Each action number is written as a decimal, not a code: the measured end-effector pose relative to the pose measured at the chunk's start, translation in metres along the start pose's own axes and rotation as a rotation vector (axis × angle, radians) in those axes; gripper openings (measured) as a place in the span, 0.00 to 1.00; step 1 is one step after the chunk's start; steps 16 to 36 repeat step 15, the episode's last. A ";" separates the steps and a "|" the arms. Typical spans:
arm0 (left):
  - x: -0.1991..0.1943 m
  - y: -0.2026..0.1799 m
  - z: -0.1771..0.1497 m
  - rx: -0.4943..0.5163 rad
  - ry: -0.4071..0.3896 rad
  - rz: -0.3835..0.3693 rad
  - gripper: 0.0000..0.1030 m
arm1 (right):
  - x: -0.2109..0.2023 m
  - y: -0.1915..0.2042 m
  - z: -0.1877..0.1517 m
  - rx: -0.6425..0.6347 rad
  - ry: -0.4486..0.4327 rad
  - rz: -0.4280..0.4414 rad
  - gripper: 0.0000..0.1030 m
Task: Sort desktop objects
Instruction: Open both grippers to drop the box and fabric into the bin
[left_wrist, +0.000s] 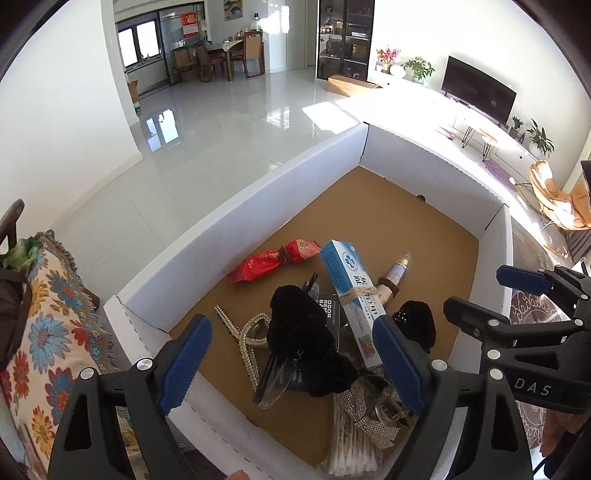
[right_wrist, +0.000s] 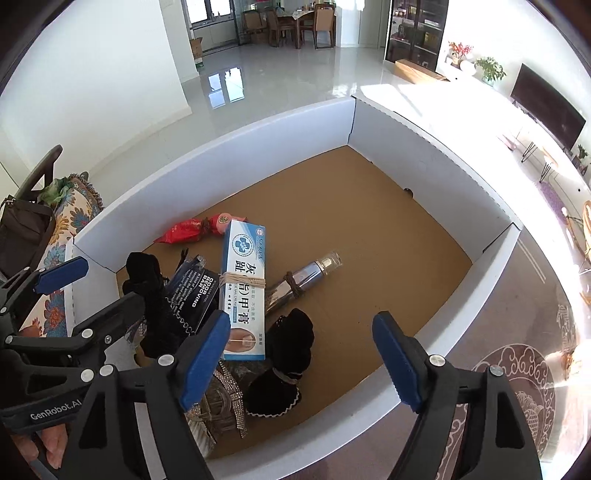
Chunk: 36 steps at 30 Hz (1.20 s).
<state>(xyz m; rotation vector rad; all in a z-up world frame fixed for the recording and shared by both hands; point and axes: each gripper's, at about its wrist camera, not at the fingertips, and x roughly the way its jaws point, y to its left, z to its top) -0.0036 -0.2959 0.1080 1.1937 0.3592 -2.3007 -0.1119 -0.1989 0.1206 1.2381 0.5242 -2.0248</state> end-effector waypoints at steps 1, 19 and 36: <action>-0.007 0.002 -0.002 -0.015 -0.015 0.002 0.86 | -0.003 0.000 -0.002 -0.014 -0.001 -0.002 0.78; -0.024 0.005 -0.005 -0.062 -0.056 0.047 1.00 | -0.010 0.001 -0.007 -0.065 -0.025 0.004 0.78; -0.024 0.005 -0.005 -0.062 -0.056 0.047 1.00 | -0.010 0.001 -0.007 -0.065 -0.025 0.004 0.78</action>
